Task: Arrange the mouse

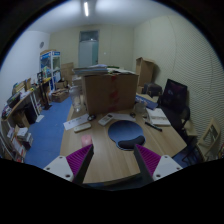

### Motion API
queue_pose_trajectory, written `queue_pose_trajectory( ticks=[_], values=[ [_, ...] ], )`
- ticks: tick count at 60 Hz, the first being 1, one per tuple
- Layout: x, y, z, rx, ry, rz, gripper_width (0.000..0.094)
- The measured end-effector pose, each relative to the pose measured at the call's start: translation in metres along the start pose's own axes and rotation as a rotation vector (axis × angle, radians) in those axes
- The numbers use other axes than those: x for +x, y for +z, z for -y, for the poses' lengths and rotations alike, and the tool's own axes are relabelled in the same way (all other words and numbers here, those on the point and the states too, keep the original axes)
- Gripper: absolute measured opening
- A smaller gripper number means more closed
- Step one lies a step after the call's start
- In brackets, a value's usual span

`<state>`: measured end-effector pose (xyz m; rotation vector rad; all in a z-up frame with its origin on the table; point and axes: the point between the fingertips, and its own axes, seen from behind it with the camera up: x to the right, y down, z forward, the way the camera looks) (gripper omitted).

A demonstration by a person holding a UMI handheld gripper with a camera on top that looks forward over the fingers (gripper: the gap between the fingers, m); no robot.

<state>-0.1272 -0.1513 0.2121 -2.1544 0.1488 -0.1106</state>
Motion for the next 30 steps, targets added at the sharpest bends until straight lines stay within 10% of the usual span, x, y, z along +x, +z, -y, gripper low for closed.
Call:
queue_pose_trajectory(
  ticks=[30],
  values=[
    [-0.083, 0.130, -0.036, -0.035, -0.023, 0.268, 0.0829]
  ],
)
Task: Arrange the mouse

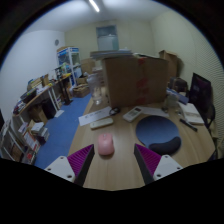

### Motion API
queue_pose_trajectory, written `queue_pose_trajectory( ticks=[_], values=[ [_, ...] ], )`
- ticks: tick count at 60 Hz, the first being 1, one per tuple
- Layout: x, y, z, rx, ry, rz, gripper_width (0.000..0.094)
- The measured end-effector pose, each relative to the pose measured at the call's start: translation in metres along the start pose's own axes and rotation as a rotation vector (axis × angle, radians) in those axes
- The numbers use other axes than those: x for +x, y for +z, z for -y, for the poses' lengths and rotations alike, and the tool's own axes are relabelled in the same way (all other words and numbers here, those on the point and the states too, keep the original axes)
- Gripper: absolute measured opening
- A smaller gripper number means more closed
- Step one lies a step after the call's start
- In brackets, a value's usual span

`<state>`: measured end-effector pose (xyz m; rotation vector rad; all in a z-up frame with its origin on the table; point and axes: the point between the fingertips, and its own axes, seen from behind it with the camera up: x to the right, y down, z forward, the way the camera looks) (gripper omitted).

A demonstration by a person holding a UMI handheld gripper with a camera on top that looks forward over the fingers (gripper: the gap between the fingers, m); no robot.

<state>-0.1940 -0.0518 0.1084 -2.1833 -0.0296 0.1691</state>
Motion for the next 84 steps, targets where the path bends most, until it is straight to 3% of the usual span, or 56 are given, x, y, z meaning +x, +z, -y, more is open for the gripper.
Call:
queue_pose_trajectory(
  ticks=[9, 27, 29, 31, 34, 35, 36, 41, 46, 53, 58, 63, 68, 73, 79, 84],
  values=[
    [-0.032, 0.068, -0.014, -0.013, -0.028, 0.050, 0.0822],
    [-0.024, 0.156, -0.040, -0.082, -0.042, -0.020, 0.0801],
    [-0.020, 0.160, -0.039, -0.066, -0.047, -0.038, 0.0834],
    [-0.016, 0.161, -0.041, -0.063, -0.065, -0.052, 0.0786],
    [-0.020, 0.163, -0.041, -0.050, -0.069, -0.056, 0.0626],
    [-0.019, 0.163, -0.041, -0.046, -0.065, -0.061, 0.0625],
    [-0.019, 0.162, -0.041, -0.043, -0.062, -0.068, 0.0525],
    [-0.017, 0.162, -0.042, -0.057, -0.032, -0.103, 0.0473],
    [-0.018, 0.162, -0.044, -0.127, -0.012, -0.120, 0.0401],
    [-0.026, 0.155, -0.041, -0.194, 0.013, -0.095, 0.0336],
    [-0.029, 0.135, 0.001, -0.121, 0.001, -0.073, 0.0335],
    [-0.008, 0.106, 0.071, 0.010, -0.028, -0.078, 0.0335],
    [0.044, 0.077, 0.150, 0.162, -0.044, -0.128, 0.0334],
    [0.110, 0.061, 0.196, 0.267, -0.067, -0.195, 0.0331],
    [0.184, 0.095, 0.181, 0.211, -0.062, -0.210, 0.0329],
    [0.214, 0.134, 0.125, 0.107, -0.095, -0.188, 0.0331]
  ],
)
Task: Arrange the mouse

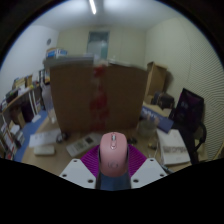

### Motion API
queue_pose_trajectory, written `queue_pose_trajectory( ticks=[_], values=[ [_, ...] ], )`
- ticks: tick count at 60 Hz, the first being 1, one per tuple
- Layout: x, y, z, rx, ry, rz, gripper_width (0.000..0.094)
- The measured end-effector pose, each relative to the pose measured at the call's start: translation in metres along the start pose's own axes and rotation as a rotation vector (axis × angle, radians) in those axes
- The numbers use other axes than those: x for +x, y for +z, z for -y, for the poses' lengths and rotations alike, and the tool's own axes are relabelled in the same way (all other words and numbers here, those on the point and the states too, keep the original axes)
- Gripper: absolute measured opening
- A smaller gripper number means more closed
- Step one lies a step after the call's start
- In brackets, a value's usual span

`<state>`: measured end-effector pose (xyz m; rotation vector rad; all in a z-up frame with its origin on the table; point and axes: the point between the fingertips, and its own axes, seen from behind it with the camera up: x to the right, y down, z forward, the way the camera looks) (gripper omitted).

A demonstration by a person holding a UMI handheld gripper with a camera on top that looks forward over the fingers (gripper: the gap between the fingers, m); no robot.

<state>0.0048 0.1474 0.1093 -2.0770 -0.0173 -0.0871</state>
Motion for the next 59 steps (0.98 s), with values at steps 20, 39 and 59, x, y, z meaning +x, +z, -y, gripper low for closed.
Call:
queue_pose_trajectory(
  ticks=[20, 39, 59],
  values=[
    [-0.007, 0.044, -0.117, -0.200, 0.057, 0.093, 0.0370],
    [-0.024, 0.009, -0.112, -0.298, 0.117, 0.125, 0.0836],
    [-0.080, -0.168, -0.071, -0.241, 0.219, 0.084, 0.0839]
  ],
)
